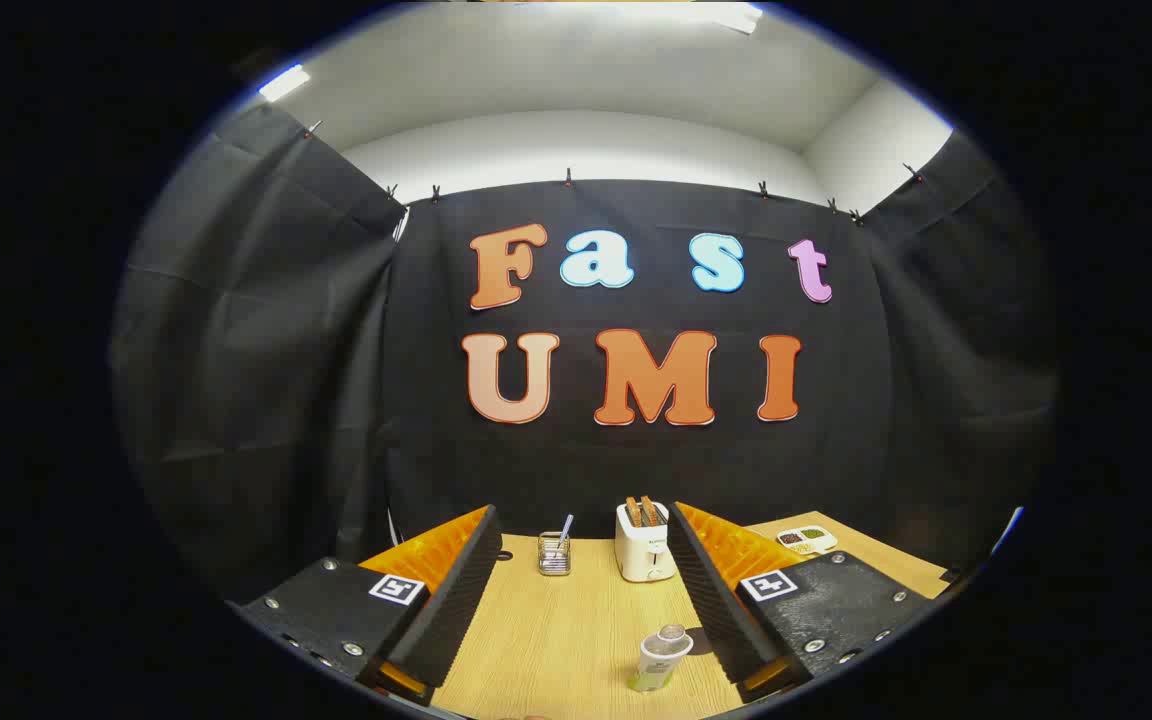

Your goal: Take the bottle from table, then pour the juice into the cup, finally place the bottle on the coaster

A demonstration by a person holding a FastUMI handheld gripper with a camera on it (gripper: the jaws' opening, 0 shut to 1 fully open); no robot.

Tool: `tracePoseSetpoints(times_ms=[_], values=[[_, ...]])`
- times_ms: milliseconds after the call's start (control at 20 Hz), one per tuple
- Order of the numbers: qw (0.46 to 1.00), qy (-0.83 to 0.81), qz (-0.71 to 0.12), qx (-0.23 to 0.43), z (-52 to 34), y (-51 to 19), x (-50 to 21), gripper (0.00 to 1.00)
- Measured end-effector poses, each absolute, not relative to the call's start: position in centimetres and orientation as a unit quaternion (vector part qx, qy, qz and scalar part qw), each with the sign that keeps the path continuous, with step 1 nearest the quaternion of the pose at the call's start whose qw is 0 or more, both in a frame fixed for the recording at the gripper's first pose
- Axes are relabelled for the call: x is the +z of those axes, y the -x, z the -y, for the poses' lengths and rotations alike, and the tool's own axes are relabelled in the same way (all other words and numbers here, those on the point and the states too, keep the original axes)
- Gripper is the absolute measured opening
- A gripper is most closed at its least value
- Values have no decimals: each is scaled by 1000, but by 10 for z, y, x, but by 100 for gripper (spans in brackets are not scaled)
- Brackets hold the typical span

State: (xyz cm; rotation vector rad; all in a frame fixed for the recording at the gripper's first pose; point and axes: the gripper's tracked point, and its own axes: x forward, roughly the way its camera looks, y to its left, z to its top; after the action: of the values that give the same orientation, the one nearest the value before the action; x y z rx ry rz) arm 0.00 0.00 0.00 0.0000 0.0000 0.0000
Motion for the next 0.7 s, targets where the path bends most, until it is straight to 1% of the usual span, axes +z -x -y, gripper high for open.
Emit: tracePoseSetpoints(times_ms=[700], values=[[1000,-5,-3,0,2,3,-2,99]])
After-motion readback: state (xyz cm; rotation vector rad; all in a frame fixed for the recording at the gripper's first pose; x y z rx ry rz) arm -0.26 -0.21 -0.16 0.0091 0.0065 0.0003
